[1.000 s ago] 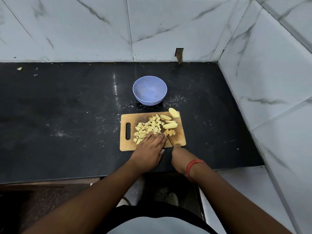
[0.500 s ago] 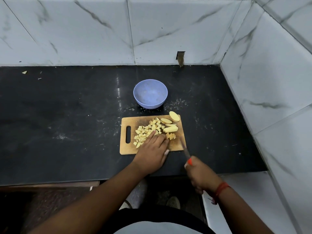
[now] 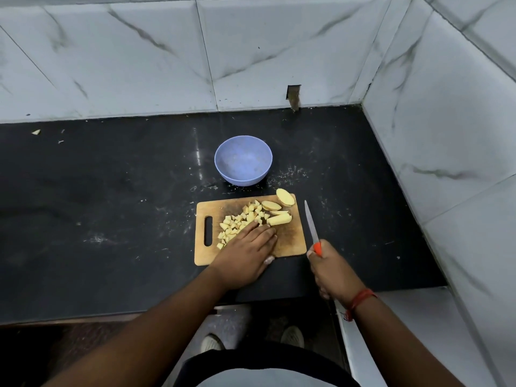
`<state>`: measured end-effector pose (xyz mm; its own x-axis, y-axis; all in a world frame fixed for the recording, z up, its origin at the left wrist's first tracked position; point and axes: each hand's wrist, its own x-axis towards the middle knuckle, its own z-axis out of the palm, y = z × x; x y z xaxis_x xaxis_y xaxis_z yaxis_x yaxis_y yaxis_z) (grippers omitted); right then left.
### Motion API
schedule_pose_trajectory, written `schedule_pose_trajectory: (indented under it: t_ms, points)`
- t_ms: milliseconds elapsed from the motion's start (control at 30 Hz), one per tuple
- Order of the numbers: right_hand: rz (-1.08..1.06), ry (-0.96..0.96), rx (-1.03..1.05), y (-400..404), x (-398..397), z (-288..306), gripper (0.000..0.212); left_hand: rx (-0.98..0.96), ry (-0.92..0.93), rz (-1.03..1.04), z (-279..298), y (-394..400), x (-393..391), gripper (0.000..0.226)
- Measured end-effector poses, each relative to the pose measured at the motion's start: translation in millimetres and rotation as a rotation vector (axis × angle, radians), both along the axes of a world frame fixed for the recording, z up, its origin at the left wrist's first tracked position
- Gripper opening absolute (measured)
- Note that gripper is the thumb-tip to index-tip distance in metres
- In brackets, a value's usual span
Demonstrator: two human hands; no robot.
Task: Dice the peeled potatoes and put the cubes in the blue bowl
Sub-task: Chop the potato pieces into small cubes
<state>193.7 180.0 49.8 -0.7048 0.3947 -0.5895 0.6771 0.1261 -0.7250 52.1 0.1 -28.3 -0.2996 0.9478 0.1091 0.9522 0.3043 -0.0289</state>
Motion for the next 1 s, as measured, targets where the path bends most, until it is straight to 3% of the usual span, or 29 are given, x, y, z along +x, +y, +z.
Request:
schedule_pose_trajectory:
  t_ms: [167, 333, 433, 700, 833, 1000]
  points:
    - [0.008, 0.11, 0.362, 6.7, -47.0, -15.2, 0.009, 0.0, -0.085, 0.149, 8.3, 16.7, 5.6, 0.061]
    - [0.067, 0.096, 0.374, 8.2, -84.2, -36.2, 0.025, -0.035, -0.095, 0.147, 5.3, 21.0, 8.8, 0.064]
    - [0.052, 0.085, 0.426, 4.9, -84.1, -39.3, 0.013, -0.019, -0.1, 0.127, 5.4, 19.9, 9.0, 0.063]
    - [0.243, 0.212, 0.646, 12.7, -57.1, -39.0, 0.012, 0.058, -0.067, 0.052, 1.7, 15.7, 11.8, 0.055]
    - [0.323, 0.281, 0.734, 19.4, -49.6, -41.9, 0.025, 0.065, -0.087, 0.071, 2.7, 16.7, 10.6, 0.055]
    - [0.28, 0.265, 0.596, 20.5, -47.6, -40.6, 0.025, -0.003, -0.055, 0.059, 0.4, 17.0, 9.2, 0.058]
